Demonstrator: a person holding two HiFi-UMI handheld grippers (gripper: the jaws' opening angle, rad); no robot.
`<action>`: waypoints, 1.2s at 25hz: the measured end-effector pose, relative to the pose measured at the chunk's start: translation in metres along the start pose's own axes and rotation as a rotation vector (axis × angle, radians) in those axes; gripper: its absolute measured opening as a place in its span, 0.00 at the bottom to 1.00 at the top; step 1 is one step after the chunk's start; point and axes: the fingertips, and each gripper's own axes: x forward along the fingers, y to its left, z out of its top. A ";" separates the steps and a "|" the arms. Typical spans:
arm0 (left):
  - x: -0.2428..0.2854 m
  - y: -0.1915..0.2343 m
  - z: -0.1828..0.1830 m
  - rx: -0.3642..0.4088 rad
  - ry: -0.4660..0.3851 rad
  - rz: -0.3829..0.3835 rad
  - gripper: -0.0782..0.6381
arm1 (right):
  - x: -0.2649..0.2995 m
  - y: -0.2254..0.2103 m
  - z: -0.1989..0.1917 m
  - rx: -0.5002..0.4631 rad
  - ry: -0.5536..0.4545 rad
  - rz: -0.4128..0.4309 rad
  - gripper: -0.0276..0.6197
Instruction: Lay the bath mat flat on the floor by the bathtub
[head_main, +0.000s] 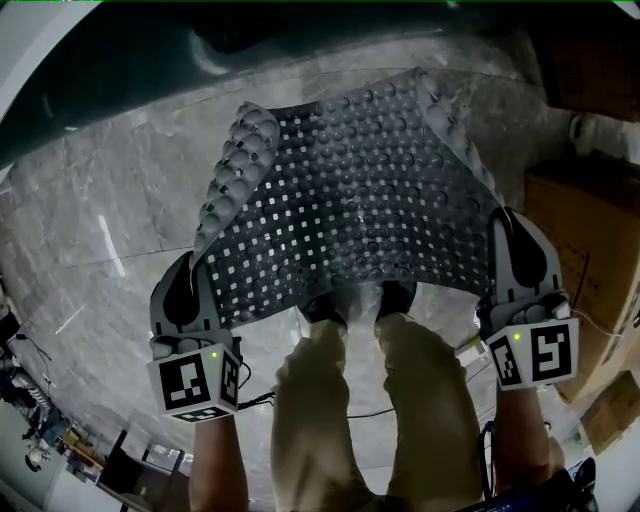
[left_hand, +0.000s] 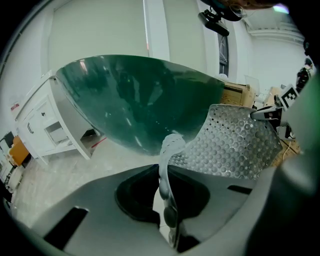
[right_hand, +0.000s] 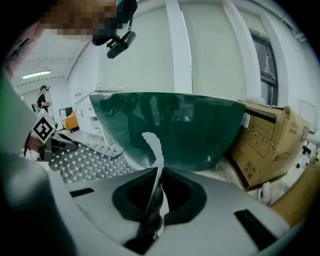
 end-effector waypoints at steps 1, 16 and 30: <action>0.000 0.001 0.000 0.000 0.000 -0.002 0.16 | 0.000 0.000 0.001 -0.003 0.001 -0.002 0.09; 0.012 0.002 -0.009 0.023 -0.026 0.017 0.16 | 0.013 0.000 -0.009 -0.024 -0.042 -0.001 0.09; -0.004 -0.002 0.018 0.012 -0.046 0.011 0.16 | -0.001 -0.008 0.017 -0.048 -0.056 -0.012 0.09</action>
